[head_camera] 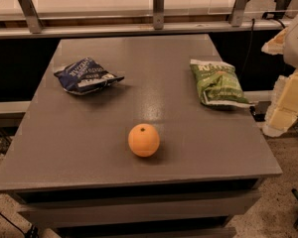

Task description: Move orange near blue chip bag

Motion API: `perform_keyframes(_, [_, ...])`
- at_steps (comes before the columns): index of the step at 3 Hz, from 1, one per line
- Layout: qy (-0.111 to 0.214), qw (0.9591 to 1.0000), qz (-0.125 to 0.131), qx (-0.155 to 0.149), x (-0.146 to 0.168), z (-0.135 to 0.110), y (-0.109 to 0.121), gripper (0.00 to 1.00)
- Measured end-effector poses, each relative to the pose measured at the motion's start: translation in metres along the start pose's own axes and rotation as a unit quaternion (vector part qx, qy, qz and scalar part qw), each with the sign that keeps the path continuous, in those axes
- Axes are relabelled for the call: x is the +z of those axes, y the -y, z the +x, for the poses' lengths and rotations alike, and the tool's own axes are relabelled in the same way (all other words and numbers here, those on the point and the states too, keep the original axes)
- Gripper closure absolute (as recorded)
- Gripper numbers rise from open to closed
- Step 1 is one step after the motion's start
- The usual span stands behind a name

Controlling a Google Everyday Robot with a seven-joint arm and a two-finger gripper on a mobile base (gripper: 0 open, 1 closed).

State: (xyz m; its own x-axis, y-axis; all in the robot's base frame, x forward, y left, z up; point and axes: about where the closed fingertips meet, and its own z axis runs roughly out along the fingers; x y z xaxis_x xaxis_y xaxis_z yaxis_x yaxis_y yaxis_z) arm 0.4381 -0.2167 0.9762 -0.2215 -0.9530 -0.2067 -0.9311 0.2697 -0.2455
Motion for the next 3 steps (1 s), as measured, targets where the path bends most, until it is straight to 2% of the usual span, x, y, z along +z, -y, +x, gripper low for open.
perform_keyframes(2, [0.007, 0.9999, -0.005, -0.011, 0.003, -0.008, -0.004, 0.00])
perform_keyframes(3, [0.031, 0.9980, -0.024, -0.049, 0.016, -0.037, -0.017, 0.00])
